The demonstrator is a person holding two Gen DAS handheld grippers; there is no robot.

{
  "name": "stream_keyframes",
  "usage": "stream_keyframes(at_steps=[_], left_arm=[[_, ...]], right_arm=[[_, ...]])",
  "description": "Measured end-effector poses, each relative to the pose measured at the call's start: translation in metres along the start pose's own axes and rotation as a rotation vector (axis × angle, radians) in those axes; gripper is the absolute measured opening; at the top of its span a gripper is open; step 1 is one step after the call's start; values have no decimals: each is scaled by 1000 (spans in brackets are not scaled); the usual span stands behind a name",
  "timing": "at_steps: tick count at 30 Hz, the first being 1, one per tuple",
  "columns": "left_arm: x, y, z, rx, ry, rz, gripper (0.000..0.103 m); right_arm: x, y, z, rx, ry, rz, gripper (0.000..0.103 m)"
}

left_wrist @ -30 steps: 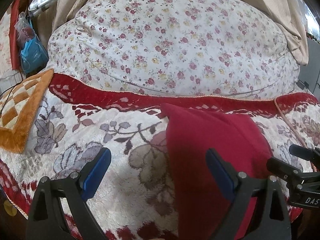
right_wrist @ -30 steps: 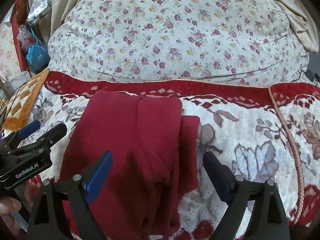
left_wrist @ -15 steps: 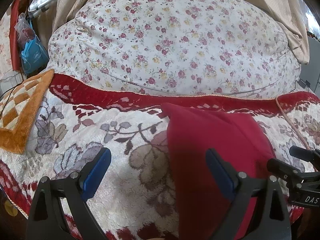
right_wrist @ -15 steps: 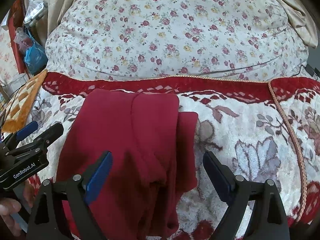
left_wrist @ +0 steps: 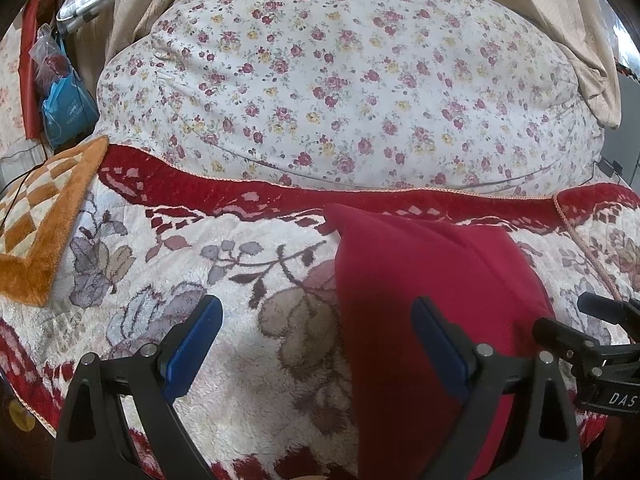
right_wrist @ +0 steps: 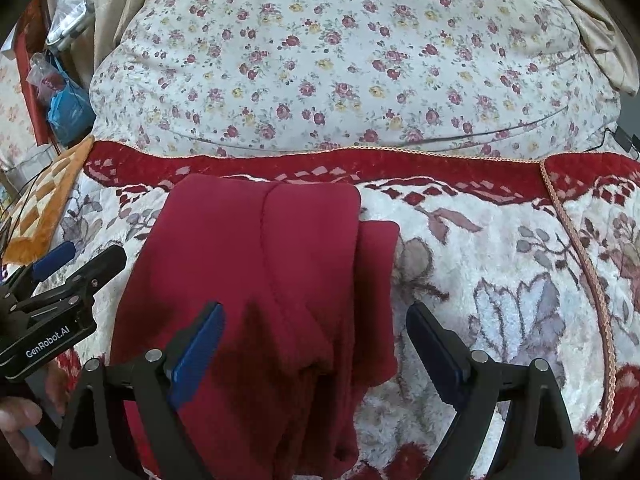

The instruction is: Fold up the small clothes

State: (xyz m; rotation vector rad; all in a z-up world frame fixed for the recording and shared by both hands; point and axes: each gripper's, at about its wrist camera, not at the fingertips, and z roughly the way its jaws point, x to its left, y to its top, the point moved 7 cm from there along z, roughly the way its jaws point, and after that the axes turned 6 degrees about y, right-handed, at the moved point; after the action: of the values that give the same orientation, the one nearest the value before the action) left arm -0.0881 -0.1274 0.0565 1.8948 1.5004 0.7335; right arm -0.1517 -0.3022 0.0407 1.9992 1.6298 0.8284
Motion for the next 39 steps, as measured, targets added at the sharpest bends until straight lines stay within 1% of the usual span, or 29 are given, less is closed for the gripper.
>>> stream_keyframes(at_steps=[10,39], left_arm=[[8,1,2,0,4,-1,94],[8,-2,5,13,9,8,94]], right_arm=[[2,-2,3,5,-2,7,95],[9,-8,10,35,1,-2,95]])
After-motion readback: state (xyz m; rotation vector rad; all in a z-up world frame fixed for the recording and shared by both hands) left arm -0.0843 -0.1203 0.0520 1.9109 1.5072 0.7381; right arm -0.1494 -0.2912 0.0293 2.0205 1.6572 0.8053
